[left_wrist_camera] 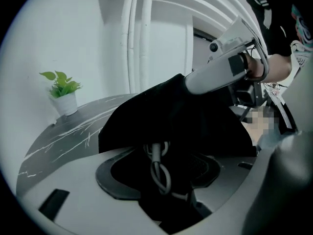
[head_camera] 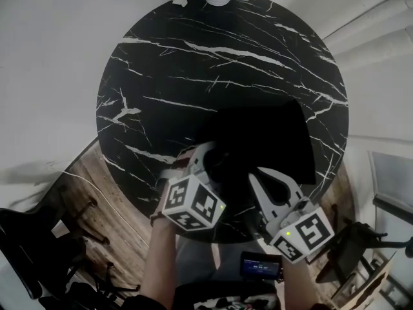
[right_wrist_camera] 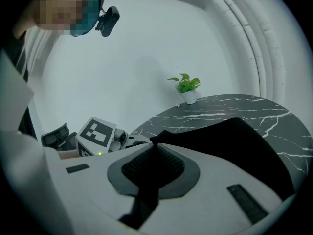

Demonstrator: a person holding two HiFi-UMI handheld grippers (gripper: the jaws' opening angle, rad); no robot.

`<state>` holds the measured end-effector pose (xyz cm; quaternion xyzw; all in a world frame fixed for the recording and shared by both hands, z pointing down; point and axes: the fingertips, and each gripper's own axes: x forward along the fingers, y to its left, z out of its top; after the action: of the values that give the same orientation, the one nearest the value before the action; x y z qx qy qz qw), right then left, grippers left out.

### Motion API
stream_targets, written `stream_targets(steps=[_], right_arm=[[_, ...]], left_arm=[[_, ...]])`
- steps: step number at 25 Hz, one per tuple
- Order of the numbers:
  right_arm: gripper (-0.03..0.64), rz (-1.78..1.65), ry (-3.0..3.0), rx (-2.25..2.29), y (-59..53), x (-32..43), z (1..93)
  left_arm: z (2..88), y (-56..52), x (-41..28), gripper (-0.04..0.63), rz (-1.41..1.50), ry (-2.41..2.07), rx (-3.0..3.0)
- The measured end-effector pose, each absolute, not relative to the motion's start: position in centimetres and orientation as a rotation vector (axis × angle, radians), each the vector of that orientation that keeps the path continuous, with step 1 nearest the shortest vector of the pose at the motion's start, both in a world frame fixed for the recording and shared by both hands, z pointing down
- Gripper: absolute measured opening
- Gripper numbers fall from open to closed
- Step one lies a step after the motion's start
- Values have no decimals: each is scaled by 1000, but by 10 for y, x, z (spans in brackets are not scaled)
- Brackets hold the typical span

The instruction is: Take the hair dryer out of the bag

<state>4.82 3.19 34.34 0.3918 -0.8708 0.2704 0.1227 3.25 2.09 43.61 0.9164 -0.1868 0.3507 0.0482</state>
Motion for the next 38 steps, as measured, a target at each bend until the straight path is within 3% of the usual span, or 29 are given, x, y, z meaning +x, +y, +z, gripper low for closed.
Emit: stream_targets(steps=[8, 13, 22, 27, 38], right_arm=[[40, 757, -2580, 1074, 39, 52, 330], [115, 724, -2555, 1166, 34, 71, 325], [146, 613, -2399, 1335, 7, 122, 343], [195, 544, -2283, 1378, -7, 147, 359], [223, 497, -2172, 1413, -24, 175, 384]], left_arm=[[441, 12, 46, 231, 1097, -639, 2840], [443, 11, 48, 224, 1091, -672, 2838], [446, 8, 48, 216, 1065, -685, 2822], [444, 9, 47, 200, 1059, -706, 2815], [446, 8, 44, 190, 1030, -691, 2785]])
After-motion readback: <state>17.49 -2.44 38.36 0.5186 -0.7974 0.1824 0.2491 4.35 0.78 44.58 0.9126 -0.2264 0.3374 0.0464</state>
